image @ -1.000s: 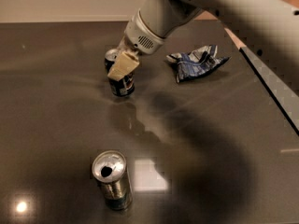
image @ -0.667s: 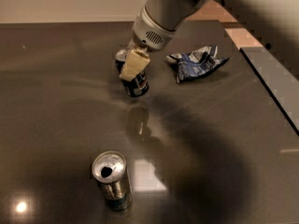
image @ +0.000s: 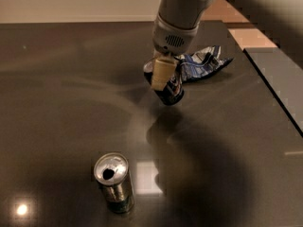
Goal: Knock pepsi can over
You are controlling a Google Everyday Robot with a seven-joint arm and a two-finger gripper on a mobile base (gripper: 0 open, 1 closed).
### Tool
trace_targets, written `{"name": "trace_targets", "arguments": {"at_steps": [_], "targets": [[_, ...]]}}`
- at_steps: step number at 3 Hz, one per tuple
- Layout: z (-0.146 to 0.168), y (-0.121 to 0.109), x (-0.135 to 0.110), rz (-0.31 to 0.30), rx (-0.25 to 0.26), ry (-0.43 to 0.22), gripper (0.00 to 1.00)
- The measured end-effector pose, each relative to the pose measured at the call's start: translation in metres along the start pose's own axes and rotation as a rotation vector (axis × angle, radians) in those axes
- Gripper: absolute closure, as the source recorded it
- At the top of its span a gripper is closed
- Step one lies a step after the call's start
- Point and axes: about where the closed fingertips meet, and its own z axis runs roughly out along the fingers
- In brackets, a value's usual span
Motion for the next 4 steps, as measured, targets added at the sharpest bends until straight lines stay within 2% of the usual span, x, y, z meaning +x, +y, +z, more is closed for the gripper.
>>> {"name": "trace_targets", "arguments": {"at_steps": [2, 3, 4], "targets": [[0.017, 0.021, 0.03, -0.063, -0.057, 0.152, 1.0], [0.028, 0.025, 0.036, -0.094, -0.098, 0.2, 0.82], [0.036, 0.024, 0.036, -0.122, -0.122, 0.229, 0.58]]}}
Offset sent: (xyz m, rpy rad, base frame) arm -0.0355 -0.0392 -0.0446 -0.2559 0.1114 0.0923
